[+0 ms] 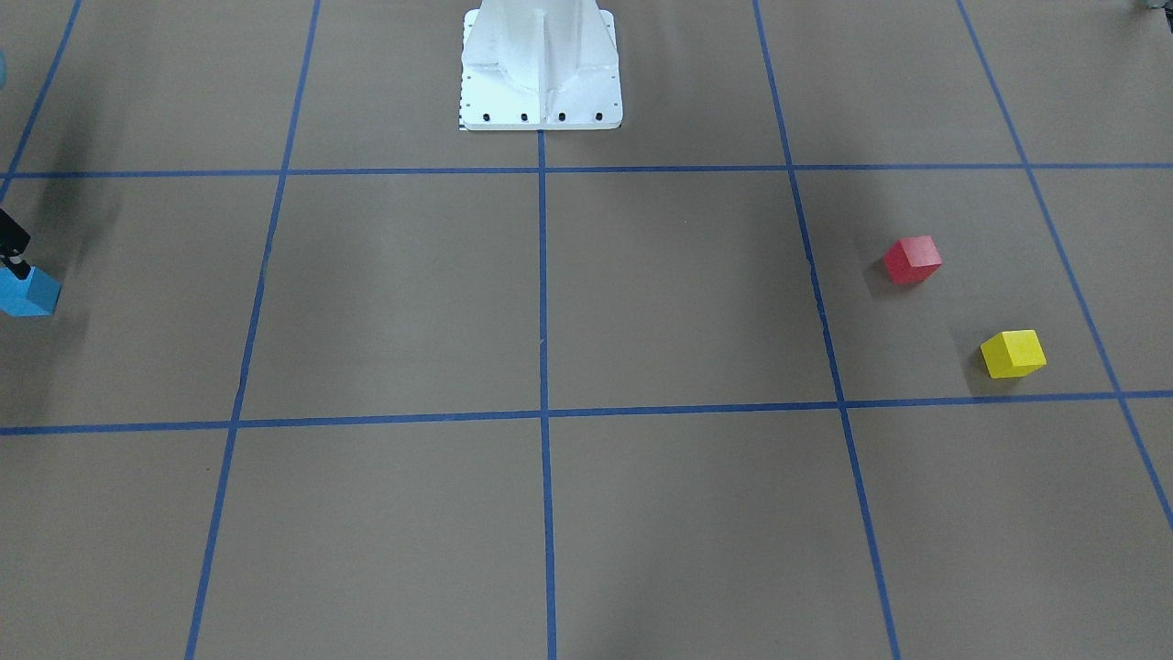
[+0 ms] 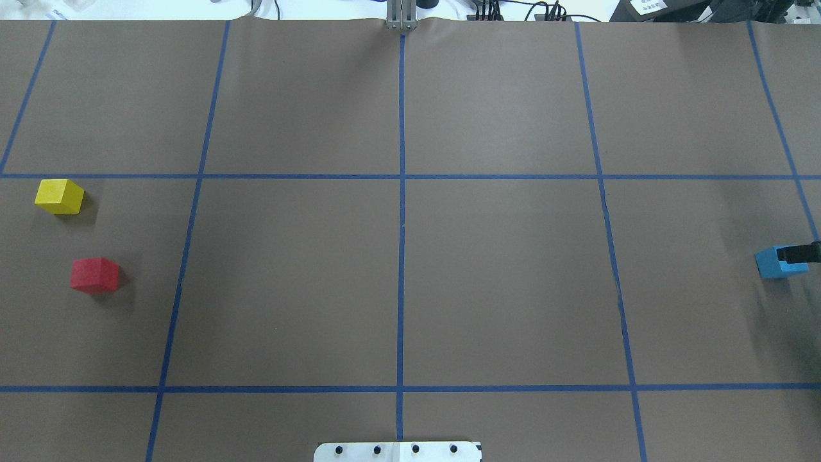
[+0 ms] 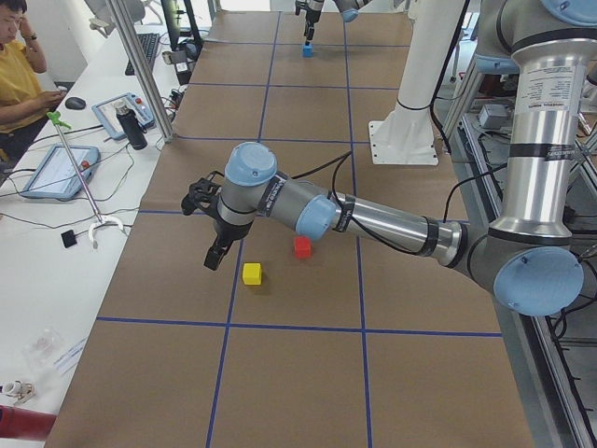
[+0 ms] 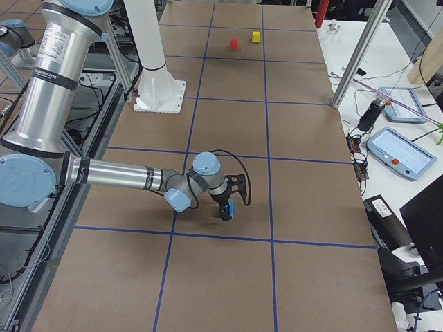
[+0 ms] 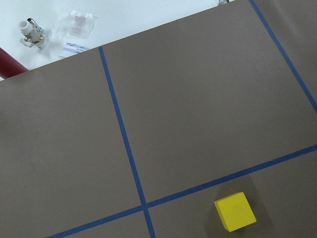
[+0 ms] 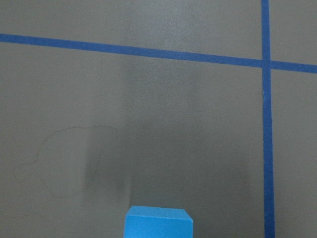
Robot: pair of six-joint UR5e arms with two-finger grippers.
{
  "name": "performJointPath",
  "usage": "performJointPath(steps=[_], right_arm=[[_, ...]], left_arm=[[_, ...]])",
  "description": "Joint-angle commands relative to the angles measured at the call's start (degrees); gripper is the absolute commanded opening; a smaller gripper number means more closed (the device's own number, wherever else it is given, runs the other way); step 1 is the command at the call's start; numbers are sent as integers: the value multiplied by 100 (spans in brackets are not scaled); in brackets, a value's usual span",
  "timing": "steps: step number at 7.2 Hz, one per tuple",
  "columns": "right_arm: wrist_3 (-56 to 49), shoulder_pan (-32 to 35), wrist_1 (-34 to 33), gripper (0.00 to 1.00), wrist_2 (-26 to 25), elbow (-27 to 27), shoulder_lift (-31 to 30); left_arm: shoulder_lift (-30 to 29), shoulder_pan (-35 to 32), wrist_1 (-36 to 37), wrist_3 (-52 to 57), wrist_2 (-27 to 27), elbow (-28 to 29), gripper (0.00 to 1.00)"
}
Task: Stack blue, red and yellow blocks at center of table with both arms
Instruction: 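Lower the right gripper onto the blue block and grasp it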
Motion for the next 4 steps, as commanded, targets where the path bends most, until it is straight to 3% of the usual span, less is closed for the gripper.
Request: performJointPath(steps=[1,2,3,4], right_arm=[[11,-323,86,100,-233,-171,72],[2,-376,77,100,-302,-198,81],[2,-437,77,91,-399,-294,176],[-7,-473,86,25,-400,-487,317]], left_arm=[[7,3,-9,7,1,1,100],[7,3,-9,7,1,1,100],[7,-6,-9,7,1,10,100],[7,3,-9,7,1,10,100]])
